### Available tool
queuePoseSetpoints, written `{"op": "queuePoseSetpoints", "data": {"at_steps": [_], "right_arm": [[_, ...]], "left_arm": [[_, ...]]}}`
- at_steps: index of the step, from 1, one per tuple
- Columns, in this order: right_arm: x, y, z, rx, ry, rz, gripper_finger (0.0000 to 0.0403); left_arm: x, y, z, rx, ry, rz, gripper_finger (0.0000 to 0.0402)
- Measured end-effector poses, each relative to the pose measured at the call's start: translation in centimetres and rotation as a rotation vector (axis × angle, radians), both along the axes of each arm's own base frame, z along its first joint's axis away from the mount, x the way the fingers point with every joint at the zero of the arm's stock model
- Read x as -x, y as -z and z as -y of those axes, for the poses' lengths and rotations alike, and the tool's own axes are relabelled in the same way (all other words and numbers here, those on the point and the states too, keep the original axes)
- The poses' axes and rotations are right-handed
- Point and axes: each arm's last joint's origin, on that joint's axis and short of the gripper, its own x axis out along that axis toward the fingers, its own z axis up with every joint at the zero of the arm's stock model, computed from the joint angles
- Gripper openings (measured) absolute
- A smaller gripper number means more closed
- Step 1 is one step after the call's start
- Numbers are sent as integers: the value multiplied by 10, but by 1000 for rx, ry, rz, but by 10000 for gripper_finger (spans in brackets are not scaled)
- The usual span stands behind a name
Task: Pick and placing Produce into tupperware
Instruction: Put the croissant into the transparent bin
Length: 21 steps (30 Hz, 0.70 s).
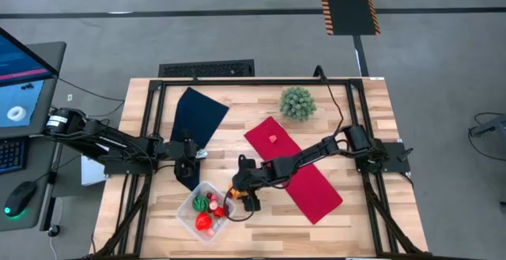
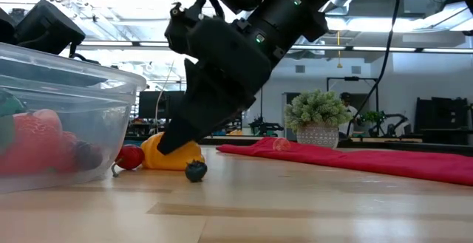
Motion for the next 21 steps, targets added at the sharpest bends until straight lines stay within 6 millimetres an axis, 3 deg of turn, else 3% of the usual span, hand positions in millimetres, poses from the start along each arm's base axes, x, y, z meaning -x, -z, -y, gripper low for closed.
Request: {"op": "queuePoseSetpoints", "data": {"at_steps": [12,21], "right_arm": [[-1,2,9,-66,71,-37,266],[-2,0,13,-95,72,-48,193]], "left_arm": [[0,0,0,0,0,0,181],[0,0,0,0,0,0,181]]}}
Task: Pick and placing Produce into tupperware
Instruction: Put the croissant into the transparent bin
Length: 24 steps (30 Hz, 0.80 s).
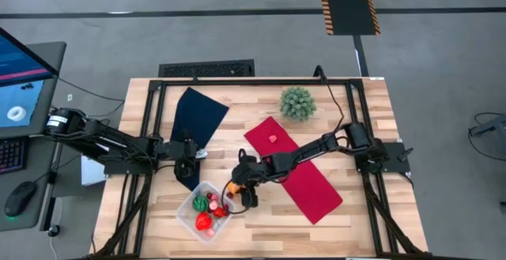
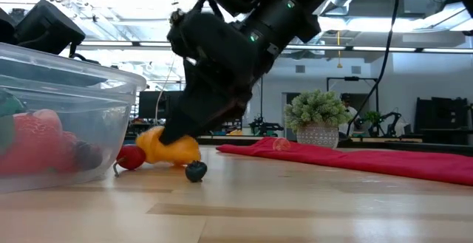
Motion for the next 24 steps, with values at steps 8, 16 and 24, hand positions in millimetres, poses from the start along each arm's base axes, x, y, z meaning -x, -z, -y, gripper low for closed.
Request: {"op": "queuePoseSetpoints", "data": {"at_steps": [8,16,24], "right_arm": [[0,-2,0,-1,0,1,196],[2,0,0,-1,3,-28,174],[3,1,0,-1,3,-33,174]], "left_arm": [[0,0,0,0,0,0,180],[0,0,0,0,0,0,180],[0,0,0,0,0,0,180]]}}
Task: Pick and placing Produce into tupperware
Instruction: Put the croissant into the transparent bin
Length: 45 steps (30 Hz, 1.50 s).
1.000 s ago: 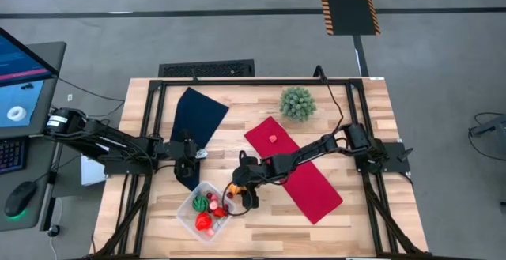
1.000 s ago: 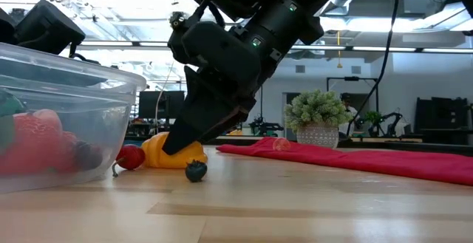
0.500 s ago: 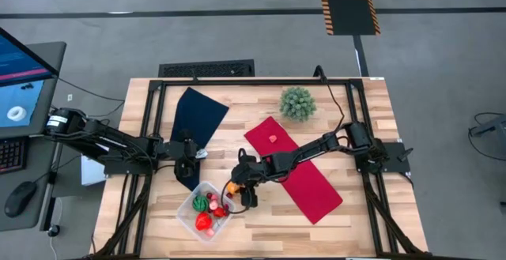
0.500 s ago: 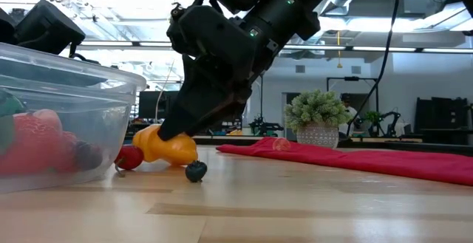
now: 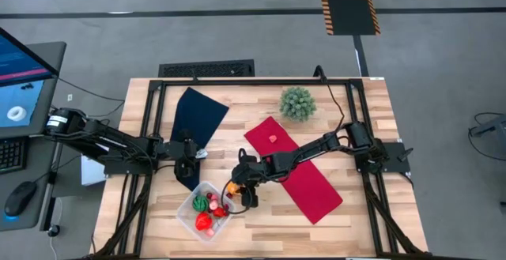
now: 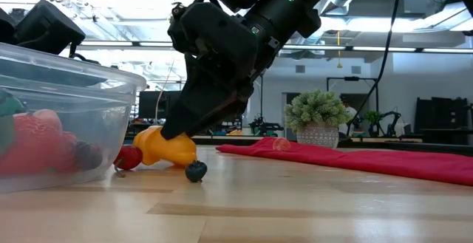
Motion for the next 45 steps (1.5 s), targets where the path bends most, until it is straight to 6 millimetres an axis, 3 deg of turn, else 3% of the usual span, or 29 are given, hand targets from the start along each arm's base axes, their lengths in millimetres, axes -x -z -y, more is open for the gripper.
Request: {"op": "queuePoseSetpoints", "data": {"at_steps": [20,27,38,45], "right_arm": [[11,-20,9,96,38,-35,153],[9,-22,11,110,32,-35,147],[0,-45,12,159,15,-33,121],[5,-43,15,141,57,-107,125]], "left_arm": [[0,0,0,0,0,3,180],[0,0,0,0,0,4,180],[0,0,0,0,0,5,180],[0,0,0,0,0,5,180]]}}
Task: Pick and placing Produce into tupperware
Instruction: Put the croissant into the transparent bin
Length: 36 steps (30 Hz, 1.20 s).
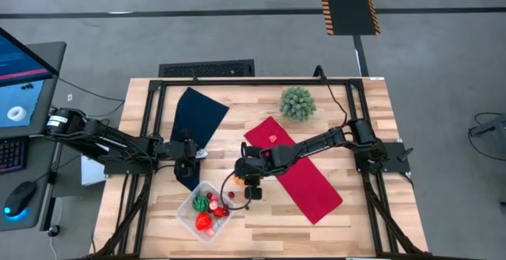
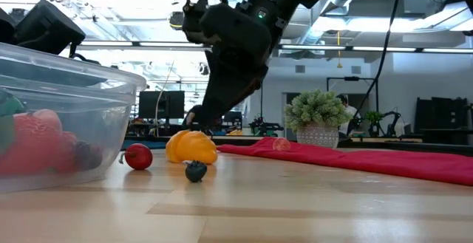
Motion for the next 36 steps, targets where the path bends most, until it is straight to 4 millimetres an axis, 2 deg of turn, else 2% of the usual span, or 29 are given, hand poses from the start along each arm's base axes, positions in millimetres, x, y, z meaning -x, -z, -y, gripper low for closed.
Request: {"op": "queuePoseSetpoints", "data": {"at_steps": [3,7,12,17,19,27,31,36], "right_arm": [[0,0,2,0,2,-4,159],[0,2,0,-2,3,-3,232],[-6,19,0,-37,64,-10,325],[-11,28,0,-38,68,14,389],[-14,26,0,-48,75,41,396],[-20,22,5,-77,108,105,374],[-24,43,10,-93,140,71,374],[-28,56,13,-126,149,55,371]], "left_arm": [[0,0,0,0,0,0,180],[0,0,0,0,0,1,180],[0,0,0,0,0,1,180],[0,0,0,0,0,1,180],[0,0,0,0,0,1,180],[0,0,0,0,0,1,180],[0,0,0,0,0,2,180],[0,0,0,0,0,1,181]]}}
